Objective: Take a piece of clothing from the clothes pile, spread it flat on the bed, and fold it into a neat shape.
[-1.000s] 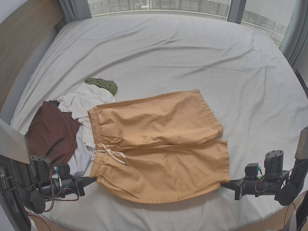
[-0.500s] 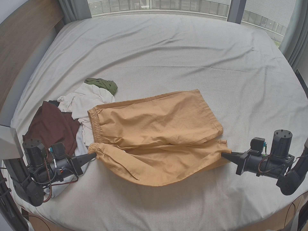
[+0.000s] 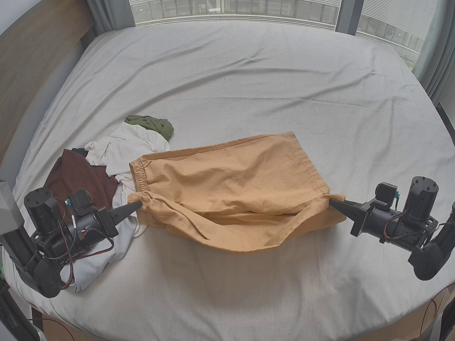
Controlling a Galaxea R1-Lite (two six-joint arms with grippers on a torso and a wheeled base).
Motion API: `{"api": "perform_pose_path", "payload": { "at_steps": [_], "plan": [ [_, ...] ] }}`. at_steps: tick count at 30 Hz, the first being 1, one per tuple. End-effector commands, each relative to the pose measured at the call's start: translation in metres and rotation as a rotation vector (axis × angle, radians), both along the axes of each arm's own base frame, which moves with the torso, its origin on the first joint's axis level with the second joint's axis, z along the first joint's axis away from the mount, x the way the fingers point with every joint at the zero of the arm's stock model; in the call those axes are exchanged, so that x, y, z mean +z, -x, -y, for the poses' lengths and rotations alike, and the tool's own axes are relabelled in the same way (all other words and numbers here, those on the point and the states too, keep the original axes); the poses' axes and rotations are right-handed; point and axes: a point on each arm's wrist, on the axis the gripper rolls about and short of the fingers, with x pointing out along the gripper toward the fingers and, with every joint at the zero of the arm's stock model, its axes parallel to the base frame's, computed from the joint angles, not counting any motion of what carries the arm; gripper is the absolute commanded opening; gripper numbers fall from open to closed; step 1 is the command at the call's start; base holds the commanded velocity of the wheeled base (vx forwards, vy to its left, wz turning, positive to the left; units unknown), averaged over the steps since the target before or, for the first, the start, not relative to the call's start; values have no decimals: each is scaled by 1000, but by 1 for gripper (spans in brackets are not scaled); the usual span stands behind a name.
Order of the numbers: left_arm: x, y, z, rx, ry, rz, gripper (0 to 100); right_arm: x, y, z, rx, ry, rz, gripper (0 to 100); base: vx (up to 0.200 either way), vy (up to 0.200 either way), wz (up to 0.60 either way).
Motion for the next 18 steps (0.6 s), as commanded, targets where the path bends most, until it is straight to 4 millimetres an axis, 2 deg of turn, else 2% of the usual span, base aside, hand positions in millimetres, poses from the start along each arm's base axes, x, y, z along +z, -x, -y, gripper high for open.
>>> {"api": "perform_pose_path", "payload": {
  "at_steps": [1,14,18],
  "plan": [
    [16,0,0,9,21,57,0,10,-4,-1,-3,-27,32,0,0,0,0],
    [18,-13,-3,82,58,54,0,34,15,1,8,-47,63,0,0,0,0],
    [14,-16,-3,101,56,42,0,50,26,-1,27,-53,83,0,0,0,0]
  ]
}}
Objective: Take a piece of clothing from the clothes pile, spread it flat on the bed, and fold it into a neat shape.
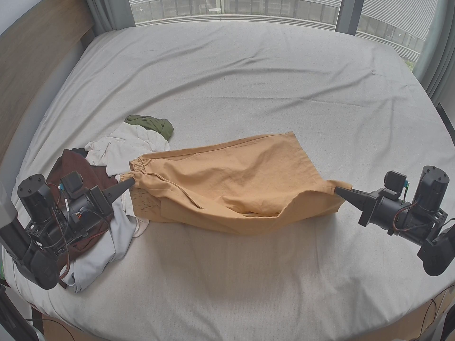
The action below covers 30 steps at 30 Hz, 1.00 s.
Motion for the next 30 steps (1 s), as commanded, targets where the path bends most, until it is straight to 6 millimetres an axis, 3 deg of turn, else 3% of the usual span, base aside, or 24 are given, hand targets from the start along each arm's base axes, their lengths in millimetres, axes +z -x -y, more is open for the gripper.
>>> {"api": "perform_pose_path", "payload": {
  "at_steps": [1,11,17,19,23,30],
  "plan": [
    [-5,-5,0,16,2,-14,0,24,14,-1,21,-19,72,0,0,0,0],
    [-3,-3,0,18,4,-11,0,35,7,0,1,-33,117,0,0,0,0],
    [0,-1,2,10,6,-4,0,28,-17,0,-34,-25,95,0,0,0,0],
    [1,-3,3,13,6,2,0,23,-38,2,-57,-23,91,0,0,0,0],
    [3,-7,3,52,9,17,0,22,-56,2,-68,-22,92,0,0,0,0],
    [2,-13,6,85,8,2,0,33,-77,-4,-60,-36,147,0,0,0,0]
  ]
}}
